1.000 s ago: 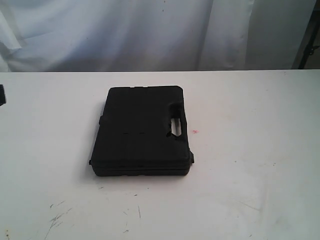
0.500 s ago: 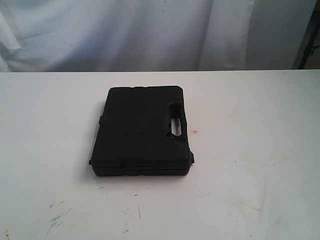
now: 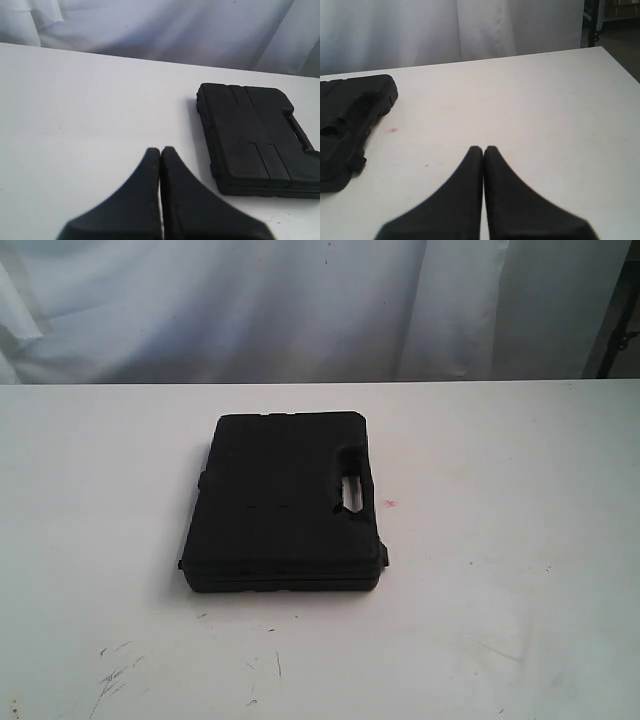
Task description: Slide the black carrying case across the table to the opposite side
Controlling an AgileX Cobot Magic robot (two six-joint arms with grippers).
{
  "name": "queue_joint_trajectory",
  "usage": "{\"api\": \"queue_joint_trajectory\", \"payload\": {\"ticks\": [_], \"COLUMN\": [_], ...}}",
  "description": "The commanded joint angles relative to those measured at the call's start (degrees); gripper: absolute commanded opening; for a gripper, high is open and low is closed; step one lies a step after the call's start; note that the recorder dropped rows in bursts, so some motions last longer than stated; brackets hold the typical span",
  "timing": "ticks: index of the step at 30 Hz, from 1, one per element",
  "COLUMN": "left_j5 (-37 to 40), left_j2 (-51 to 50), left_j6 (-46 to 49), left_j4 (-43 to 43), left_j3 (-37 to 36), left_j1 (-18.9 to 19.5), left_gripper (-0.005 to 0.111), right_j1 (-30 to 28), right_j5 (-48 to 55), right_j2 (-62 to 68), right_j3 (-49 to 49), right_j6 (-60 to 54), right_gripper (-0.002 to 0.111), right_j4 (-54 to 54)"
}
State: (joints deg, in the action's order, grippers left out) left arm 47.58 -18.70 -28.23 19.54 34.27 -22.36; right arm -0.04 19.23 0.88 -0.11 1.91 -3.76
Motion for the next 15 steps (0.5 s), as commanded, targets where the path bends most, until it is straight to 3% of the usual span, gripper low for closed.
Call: {"api": "queue_joint_trajectory", "payload": {"ticks": [1, 7, 15], "left_j5": [0.1, -1.9, -19.1], "left_j2": [0.7, 0.7, 0.8], "left_j6": [1.3, 1.3, 2.1], "left_j4": [2.0, 2.0, -4.9], "left_j3": [-0.3, -0.3, -5.7], "left_j1": [0.1, 0.9, 18.2], "left_gripper": [0.000, 0.000, 0.000], "right_j1": [-0.4, -0.4, -0.4], "right_j5": [-0.5, -0.5, -0.5], "right_j2": [-0.2, -0.2, -0.2], "right_j3": [0.1, 0.1, 0.1], "right_j6": [0.3, 0.3, 0.3], "right_gripper": [0.000, 0.000, 0.000], "right_j4": [-0.2, -0.2, -0.2]}}
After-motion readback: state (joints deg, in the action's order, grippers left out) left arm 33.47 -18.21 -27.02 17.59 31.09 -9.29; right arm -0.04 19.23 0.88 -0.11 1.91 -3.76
